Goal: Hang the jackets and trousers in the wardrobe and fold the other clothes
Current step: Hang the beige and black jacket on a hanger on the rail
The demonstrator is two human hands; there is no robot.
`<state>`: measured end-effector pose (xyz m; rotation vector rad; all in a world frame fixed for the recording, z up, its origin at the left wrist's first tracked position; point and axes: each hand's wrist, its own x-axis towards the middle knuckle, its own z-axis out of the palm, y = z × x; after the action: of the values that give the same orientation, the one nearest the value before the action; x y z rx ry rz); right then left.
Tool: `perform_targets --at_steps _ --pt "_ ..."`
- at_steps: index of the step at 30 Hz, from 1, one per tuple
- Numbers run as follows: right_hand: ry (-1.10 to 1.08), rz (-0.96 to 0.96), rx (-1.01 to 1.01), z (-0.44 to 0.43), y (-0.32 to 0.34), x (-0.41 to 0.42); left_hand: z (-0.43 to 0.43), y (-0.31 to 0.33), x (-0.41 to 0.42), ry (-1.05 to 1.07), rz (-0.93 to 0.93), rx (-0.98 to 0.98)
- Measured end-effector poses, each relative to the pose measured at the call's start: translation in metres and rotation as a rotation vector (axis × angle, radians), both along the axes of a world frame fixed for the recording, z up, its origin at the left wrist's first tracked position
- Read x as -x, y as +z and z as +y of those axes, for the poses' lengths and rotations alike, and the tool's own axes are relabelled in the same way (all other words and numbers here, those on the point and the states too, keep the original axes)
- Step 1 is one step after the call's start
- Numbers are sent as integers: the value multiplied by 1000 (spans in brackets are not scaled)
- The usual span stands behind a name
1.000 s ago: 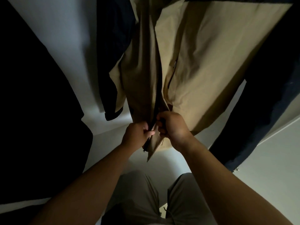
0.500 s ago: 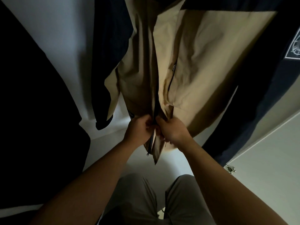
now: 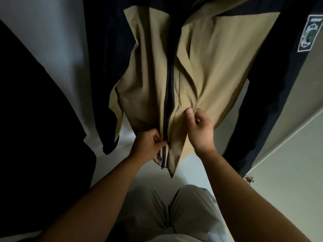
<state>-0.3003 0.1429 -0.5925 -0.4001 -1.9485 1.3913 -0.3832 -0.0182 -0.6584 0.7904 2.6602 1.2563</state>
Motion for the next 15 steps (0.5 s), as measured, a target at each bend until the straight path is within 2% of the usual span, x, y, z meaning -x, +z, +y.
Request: perform_targets --at_steps 3,6,9,15 --pt "142 -22 511 8 0 2 1 -2 2 12 -3 -17" --pt "191 -70 720 18 -3 -2 1 -1 4 28 1 -26" --pt "166 -141 624 24 -7 -5 1 0 9 55 35 -5" --pt "95 -87 434 24 21 6 -2 3 15 83 85 38"
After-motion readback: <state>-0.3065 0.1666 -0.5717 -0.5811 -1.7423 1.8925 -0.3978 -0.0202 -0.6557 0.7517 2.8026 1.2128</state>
